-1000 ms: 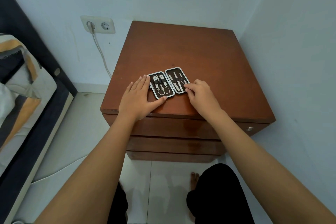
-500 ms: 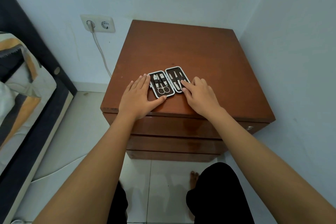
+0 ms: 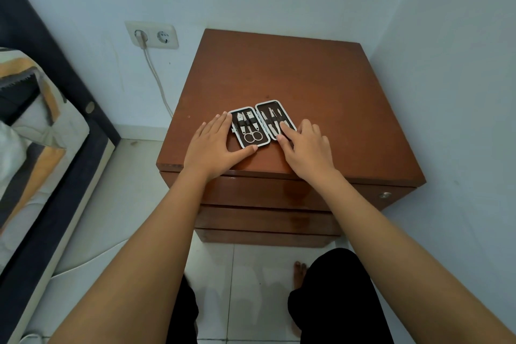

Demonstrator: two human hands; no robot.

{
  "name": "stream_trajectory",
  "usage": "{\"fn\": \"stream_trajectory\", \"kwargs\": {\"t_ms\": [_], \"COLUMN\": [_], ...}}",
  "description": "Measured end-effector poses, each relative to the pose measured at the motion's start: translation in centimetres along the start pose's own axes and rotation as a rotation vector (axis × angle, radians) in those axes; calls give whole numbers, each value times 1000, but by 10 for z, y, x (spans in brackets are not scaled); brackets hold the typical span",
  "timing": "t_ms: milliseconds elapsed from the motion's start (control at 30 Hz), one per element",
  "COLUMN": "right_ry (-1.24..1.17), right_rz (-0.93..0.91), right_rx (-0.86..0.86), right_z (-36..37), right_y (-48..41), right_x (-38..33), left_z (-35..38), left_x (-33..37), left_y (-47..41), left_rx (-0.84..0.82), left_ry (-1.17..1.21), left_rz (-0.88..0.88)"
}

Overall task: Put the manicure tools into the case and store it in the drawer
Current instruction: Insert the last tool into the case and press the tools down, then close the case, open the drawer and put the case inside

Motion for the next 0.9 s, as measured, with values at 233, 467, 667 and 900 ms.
{"fn": "stream_trajectory", "kwargs": {"t_ms": [233, 467, 667, 900], "right_ry": [-159, -387, -243, -364], "right_rz": [40, 295, 353, 255], "right_rx": [11, -23, -138, -41], "right_z": [-1, -7, -9, -29], "right_y": [-1, -22, -39, -49], "right_x": [6, 12, 3, 6], "left_z": [-4, -10, -10, -9], "left_x": [0, 1, 5, 16], "left_y": [-4, -18, -14, 4], "left_rx": [17, -52, -43, 61], "left_ry": [94, 154, 196, 281], "left_rz": [-38, -93, -103, -55]}}
Point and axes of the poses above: each hand's wrist, its own y-axis away from the middle knuckle, its own z-axis out of the palm, x = y × z, the point moved 2 cm from there along -y, towards the middle knuckle, and after that the axes turned 10 degrees about z, right-handed, at the moved point
